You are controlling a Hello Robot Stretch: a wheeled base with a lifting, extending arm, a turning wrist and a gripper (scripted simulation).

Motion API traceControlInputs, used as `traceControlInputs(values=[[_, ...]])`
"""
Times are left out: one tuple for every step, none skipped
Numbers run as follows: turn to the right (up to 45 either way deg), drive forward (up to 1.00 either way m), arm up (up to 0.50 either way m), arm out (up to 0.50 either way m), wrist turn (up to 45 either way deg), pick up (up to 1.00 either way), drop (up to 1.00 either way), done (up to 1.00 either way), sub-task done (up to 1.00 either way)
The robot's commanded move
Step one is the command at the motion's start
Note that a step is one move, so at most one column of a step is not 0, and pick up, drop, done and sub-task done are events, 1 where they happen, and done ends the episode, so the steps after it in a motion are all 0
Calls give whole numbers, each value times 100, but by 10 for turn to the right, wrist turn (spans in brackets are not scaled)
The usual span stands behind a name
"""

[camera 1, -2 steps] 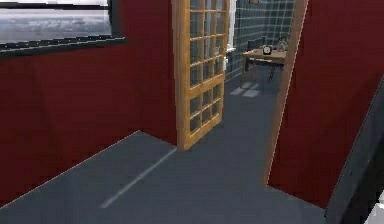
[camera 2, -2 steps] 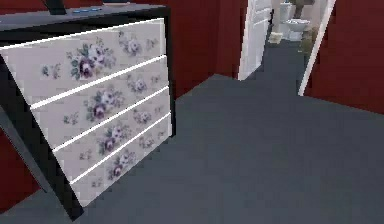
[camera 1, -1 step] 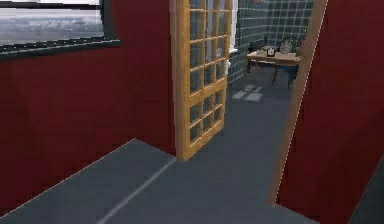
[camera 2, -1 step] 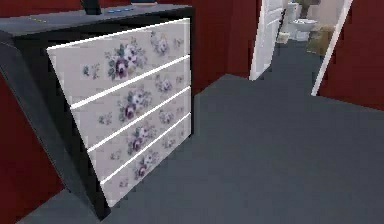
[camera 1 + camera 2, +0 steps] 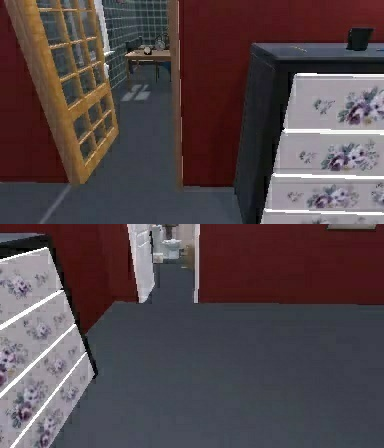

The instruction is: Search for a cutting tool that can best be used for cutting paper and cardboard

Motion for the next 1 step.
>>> traceControlInputs(values=[[0,15,0,0,0,0,0,0,0]])
